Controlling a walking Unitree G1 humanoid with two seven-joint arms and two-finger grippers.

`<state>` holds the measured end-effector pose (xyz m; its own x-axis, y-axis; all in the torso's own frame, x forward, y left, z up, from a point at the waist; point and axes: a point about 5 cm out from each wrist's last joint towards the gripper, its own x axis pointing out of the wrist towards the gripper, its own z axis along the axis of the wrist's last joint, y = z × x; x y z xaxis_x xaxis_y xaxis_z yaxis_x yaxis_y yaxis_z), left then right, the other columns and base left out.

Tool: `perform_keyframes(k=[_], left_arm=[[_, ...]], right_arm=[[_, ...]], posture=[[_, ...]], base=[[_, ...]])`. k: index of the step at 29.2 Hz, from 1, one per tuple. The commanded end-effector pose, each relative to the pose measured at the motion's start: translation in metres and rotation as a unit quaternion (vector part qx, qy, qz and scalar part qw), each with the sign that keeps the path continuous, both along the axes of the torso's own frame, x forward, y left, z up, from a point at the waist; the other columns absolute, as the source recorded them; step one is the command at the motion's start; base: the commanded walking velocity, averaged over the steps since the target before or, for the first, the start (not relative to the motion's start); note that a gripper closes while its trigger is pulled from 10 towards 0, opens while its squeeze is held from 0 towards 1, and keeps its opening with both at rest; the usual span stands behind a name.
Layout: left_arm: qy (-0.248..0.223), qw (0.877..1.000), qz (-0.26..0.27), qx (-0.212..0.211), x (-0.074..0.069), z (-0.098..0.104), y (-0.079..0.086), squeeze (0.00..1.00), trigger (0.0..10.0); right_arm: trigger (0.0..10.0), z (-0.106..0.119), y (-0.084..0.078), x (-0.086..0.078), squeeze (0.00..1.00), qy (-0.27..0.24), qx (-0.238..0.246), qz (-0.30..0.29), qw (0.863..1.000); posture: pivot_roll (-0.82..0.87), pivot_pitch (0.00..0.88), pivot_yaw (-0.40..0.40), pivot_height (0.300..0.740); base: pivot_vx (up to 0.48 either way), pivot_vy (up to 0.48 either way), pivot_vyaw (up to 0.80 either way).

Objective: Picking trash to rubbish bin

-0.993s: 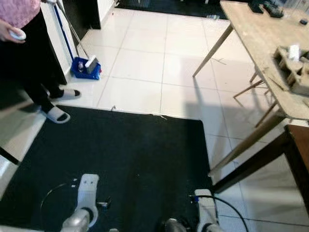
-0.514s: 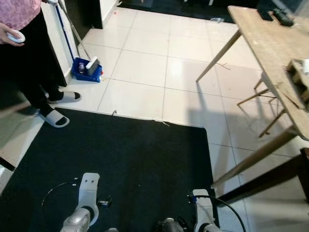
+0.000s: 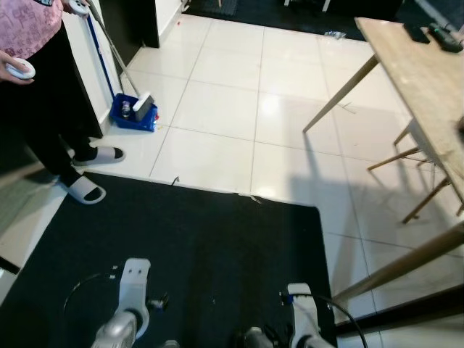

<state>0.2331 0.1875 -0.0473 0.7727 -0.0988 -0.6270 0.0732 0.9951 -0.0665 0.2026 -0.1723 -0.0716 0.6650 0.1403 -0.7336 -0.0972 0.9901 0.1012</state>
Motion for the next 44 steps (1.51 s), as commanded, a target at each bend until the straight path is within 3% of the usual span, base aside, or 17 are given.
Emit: perform_keyframes(k=[1,11,27,44], left_arm=[[0.017,1.0,-0.002,-0.001,-0.0071,-0.0057,-0.0022,0.0,10.0],[0.017,1.0,-0.001,0.0,-0.0068,-0.0056,-0.0025,0.0,10.0],[0.018,1.0,-0.001,0.001,-0.0068,-0.0057,-0.002,0.0,10.0],[0.018,1.0,-0.003,0.001,-0.0049,-0.0048,-0.002,0.0,10.0]], right_arm=[[10.0,-0.0044,-0.0039,-0.0085,0.0,0.015,-0.003,0.0,1.0],[10.0,-0.0035,-0.0013,-0.0077,0.0,0.011,0.021,-0.002,1.0],[10.0,-0.0042,-0.0011,-0.0089,0.0,0.013,0.023,-0.002,1.0],[10.0,-0.0067,-0.0062,-0.0133,0.0,0.022,0.028,-0.044,0.998]], posture=[[0.05,0.201,-0.055,0.74],[0.05,0.199,-0.055,0.74],[0.05,0.196,-0.052,0.74],[0.05,0.19,-0.044,0.74]], base=[[0.364,0.0,0.0],[0.365,0.0,0.0],[0.362,0.0,-0.8],[0.359,0.0,-0.8]])
